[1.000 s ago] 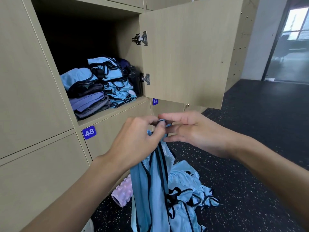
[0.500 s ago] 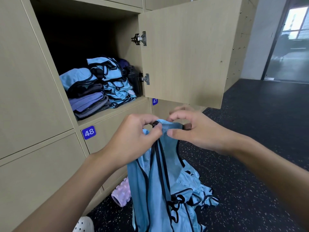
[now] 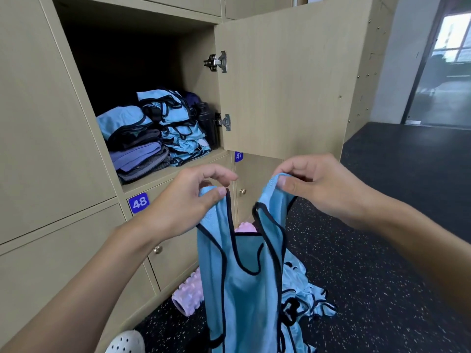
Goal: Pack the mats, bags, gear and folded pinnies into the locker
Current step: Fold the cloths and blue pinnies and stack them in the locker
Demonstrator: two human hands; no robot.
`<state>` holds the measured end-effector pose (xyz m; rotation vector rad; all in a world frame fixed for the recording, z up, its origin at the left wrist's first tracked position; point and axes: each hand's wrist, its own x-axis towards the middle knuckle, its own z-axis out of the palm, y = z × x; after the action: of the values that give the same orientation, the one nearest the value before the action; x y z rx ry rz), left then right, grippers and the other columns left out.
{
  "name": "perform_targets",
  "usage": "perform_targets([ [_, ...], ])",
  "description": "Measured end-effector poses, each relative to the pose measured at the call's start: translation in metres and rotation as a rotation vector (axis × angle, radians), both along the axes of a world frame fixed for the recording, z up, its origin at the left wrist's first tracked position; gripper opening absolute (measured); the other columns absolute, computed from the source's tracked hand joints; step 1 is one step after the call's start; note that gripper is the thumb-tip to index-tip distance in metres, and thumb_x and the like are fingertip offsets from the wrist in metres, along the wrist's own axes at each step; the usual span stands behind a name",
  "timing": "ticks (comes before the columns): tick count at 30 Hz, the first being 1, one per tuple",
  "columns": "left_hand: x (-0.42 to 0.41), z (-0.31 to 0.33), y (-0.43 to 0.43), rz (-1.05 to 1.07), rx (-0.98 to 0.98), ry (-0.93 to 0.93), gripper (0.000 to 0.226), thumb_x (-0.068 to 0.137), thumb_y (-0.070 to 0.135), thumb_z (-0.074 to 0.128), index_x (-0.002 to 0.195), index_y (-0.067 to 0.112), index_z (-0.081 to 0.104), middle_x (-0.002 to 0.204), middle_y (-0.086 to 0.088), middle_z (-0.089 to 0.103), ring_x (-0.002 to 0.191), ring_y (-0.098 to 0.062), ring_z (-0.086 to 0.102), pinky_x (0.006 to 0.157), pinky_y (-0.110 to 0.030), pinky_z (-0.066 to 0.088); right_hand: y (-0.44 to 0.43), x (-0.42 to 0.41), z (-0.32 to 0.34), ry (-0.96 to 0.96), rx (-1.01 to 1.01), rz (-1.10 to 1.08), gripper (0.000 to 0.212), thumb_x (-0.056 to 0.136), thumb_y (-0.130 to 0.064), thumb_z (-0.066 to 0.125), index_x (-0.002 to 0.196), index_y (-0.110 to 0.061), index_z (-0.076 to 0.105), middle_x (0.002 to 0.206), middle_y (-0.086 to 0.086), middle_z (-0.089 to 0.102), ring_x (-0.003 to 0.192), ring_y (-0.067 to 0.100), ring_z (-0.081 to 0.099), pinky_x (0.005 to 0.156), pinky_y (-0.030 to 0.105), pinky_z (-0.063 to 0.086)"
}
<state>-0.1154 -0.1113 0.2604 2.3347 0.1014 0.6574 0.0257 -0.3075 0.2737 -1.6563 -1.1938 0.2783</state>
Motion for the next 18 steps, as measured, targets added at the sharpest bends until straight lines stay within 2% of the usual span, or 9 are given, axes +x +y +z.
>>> perform_targets([
  [4,0.003,-0.001,-0.009,-0.072,-0.083,-0.074,0.041,0.094,-0.006,0.060,0.108,0.032,0.062,0.112,0.000,0.064,0.076,-0.008,0.055,0.072,-0.018,0.046,0.004,-0.013,-0.001,0.003,-0.062,0.103,0.010,0.091,-0.007,0.064,0.087,-0.011,0.072,0.087,0.001,0.072,0.078,0.002,0.061,0.077,0.017,0.048],
  [8,0.007,0.003,-0.024,-0.187,-0.171,-0.153,0.046,0.091,-0.014,0.059,0.116,0.025,0.059,0.107,0.000,0.059,0.074,-0.012,0.056,0.070,-0.025,0.048,0.016,-0.020,-0.012,-0.096,-0.084,0.050,0.006,0.088,-0.016,0.071,0.085,-0.020,0.074,0.120,-0.007,0.060,0.112,-0.006,0.055,0.101,0.020,0.040],
  [9,0.007,0.003,-0.027,-0.203,-0.187,-0.170,0.046,0.090,-0.015,0.059,0.117,0.023,0.059,0.107,-0.001,0.058,0.074,-0.012,0.056,0.071,-0.026,0.048,0.018,-0.021,-0.014,-0.082,-0.084,0.060,0.006,0.089,-0.015,0.070,0.085,-0.018,0.074,0.121,-0.007,0.062,0.113,-0.004,0.056,0.102,0.023,0.041],
  [11,0.007,0.004,-0.029,-0.212,-0.207,-0.190,0.044,0.090,-0.015,0.060,0.116,0.021,0.058,0.108,-0.002,0.058,0.074,-0.012,0.058,0.072,-0.028,0.049,0.019,-0.024,-0.017,-0.043,-0.065,0.065,0.007,0.091,-0.013,0.069,0.086,-0.012,0.074,0.099,0.000,0.071,0.091,0.006,0.063,0.089,0.030,0.047],
  [13,0.006,0.004,-0.029,-0.188,-0.218,-0.194,0.037,0.089,-0.011,0.063,0.110,0.020,0.058,0.106,0.000,0.061,0.076,-0.015,0.060,0.071,-0.032,0.049,0.019,-0.026,-0.016,-0.032,-0.041,0.024,0.009,0.091,-0.014,0.068,0.084,-0.011,0.073,0.081,0.009,0.069,0.072,0.014,0.056,0.072,0.033,0.047],
  [16,0.005,0.004,-0.021,-0.109,-0.155,-0.151,0.021,0.085,0.008,0.065,0.096,0.026,0.061,0.100,-0.006,0.064,0.072,-0.023,0.060,0.066,-0.039,0.047,0.019,-0.026,-0.012,-0.044,-0.005,-0.056,0.014,0.092,-0.016,0.067,0.079,-0.015,0.072,0.072,0.003,0.062,0.062,0.010,0.048,0.059,0.024,0.042],
  [18,0.005,0.004,-0.016,-0.048,-0.085,-0.095,0.020,0.086,0.005,0.062,0.084,0.025,0.064,0.088,-0.013,0.066,0.068,-0.026,0.059,0.062,-0.039,0.045,0.018,-0.026,-0.009,-0.055,0.012,-0.092,0.016,0.093,-0.015,0.066,0.078,-0.015,0.071,0.068,0.000,0.060,0.057,0.005,0.044,0.054,0.016,0.038],
])
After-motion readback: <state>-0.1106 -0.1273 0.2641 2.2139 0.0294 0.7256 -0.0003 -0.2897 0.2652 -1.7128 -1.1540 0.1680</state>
